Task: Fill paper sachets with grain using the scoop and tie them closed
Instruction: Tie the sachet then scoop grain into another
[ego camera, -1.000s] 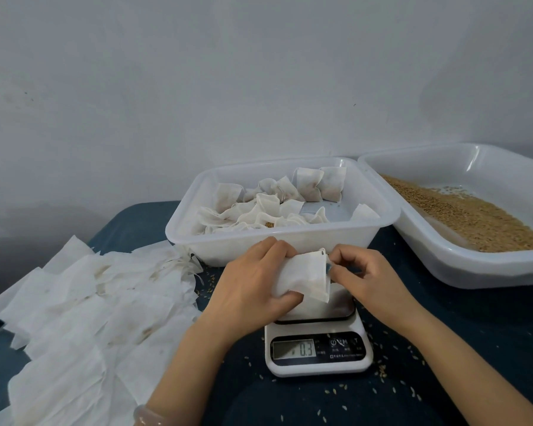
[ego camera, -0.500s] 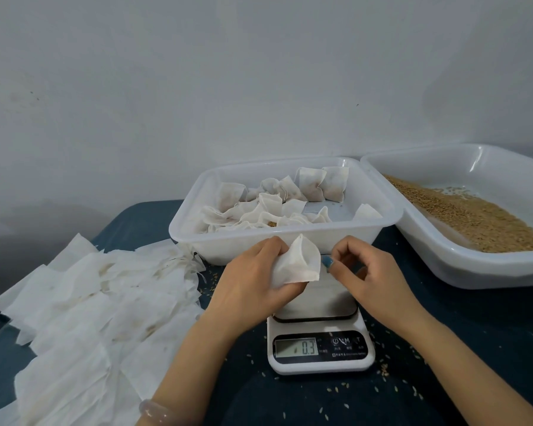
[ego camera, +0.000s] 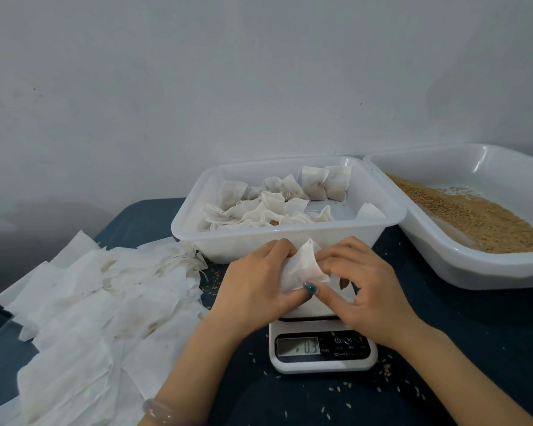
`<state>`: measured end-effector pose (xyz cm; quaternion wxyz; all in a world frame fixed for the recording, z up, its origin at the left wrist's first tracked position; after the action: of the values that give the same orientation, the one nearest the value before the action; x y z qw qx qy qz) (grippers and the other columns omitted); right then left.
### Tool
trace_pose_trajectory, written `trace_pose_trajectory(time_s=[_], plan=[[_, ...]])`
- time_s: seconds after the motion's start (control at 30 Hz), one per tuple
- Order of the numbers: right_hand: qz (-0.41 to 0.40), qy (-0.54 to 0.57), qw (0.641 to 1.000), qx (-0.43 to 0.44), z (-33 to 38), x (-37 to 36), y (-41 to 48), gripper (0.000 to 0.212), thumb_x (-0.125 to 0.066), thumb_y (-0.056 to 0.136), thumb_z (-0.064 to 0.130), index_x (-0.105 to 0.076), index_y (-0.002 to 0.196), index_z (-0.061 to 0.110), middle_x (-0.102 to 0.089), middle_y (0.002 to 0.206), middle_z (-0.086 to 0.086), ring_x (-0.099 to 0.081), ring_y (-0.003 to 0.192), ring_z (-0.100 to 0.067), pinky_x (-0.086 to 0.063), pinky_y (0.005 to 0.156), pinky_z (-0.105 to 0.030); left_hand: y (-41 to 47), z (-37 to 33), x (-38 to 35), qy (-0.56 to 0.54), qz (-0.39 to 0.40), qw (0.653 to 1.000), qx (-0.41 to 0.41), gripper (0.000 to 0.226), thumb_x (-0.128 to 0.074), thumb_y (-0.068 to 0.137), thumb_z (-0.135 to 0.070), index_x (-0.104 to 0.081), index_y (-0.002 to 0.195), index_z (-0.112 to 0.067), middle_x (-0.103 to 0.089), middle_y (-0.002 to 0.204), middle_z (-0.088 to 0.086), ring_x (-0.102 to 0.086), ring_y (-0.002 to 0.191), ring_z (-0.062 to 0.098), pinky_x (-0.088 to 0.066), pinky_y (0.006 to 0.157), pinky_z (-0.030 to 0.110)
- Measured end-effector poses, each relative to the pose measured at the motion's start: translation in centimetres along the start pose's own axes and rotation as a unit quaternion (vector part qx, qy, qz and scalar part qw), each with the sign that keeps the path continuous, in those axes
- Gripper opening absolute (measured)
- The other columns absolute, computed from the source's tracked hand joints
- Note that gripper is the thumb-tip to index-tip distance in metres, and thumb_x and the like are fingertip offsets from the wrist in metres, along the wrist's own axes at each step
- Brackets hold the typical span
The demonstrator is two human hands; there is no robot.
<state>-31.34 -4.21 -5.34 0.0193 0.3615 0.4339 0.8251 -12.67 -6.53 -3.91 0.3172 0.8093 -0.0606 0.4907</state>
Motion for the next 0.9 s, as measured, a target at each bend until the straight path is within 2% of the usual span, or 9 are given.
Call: trace_pose_trajectory(time_s=[0.17,0.3,0.53,0.67,0.8,0.9], plan=[[-0.011,0.062,0.998,-0.017,0.0,0.2,0.2,0.02,-0.062,0.089,0.032,-0.069,0.08,0.016,-0.069,0.098,0.013,-0.057,0.098,-0.014,-0.051,0.073,-0.032,-0.1,-0.3,0.0,0.086,-0.034,0.995,-0.025,0.052,-0.048,0.074,-0.072,-0.054,0.096,-0.025,-0.058,0.082,-0.012,-0.056,0.071,0.011,-0.039,0.049,0.027],[-0.008,0.055,0.998,-0.024,0.0,0.2,0.2,0.027,-0.062,0.09,0.035,-0.075,0.083,0.013,-0.07,0.098,0.012,-0.058,0.102,-0.017,-0.051,0.079,-0.038,-0.1,0.3,0.0,0.11,-0.015,0.993,-0.043,0.041,-0.059,0.076,-0.058,-0.052,0.098,-0.024,-0.058,0.089,-0.011,-0.058,0.082,0.013,-0.039,0.051,0.03],[-0.019,0.051,0.998,-0.014,0.1,0.4,0.2,0.025,-0.062,0.088,0.036,-0.076,0.088,0.015,-0.068,0.099,0.011,-0.057,0.102,-0.016,-0.05,0.08,-0.035,-0.1,0.7,0.0,0.073,0.002,0.997,-0.04,0.034,-0.062,0.077,-0.046,-0.049,0.098,-0.023,-0.053,0.084,-0.013,-0.053,0.072,0.014,-0.027,0.051,0.028],[-0.073,0.071,0.995,-0.021,0.3,1.0,0.4,0.02,-0.055,0.09,0.028,-0.072,0.093,0.018,-0.067,0.096,0.011,-0.059,0.098,-0.015,-0.049,0.075,-0.026,-0.1,1.2,-0.1,0.037,0.012,0.999,-0.018,0.029,-0.059,0.079,-0.047,-0.043,0.094,-0.028,-0.045,0.082,-0.017,-0.047,0.069,0.012,-0.024,0.05,0.024],[-0.151,0.049,0.983,-0.095,-0.4,1.7,0.5,0.015,-0.051,0.088,0.02,-0.066,0.093,0.023,-0.063,0.095,0.019,-0.059,0.095,-0.009,-0.049,0.073,-0.02,-0.1,1.6,-0.3,0.018,0.018,1.0,-0.003,0.028,-0.057,0.08,-0.05,-0.036,0.091,-0.034,-0.045,0.081,-0.017,-0.04,0.068,0.009,-0.025,0.051,0.023],[-0.128,-0.059,0.976,-0.165,-2.2,2.5,1.3,0.017,-0.058,0.089,0.015,-0.064,0.098,0.027,-0.057,0.095,0.025,-0.053,0.096,-0.006,-0.046,0.077,-0.026,-0.1,1.7,-0.4,0.012,0.026,1.0,0.0,0.027,-0.055,0.08,-0.05,-0.037,0.091,-0.033,-0.051,0.084,-0.014,-0.049,0.074,0.014,-0.029,0.055,0.03]])
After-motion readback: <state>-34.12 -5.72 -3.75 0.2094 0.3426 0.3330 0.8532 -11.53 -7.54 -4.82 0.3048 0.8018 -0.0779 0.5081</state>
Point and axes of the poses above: each hand's wrist, its own y-axis towards the middle knuckle, its own x-axis out of the back of the hand, z = x × y, the point moved 1 cm from there along y, towards the middle knuckle
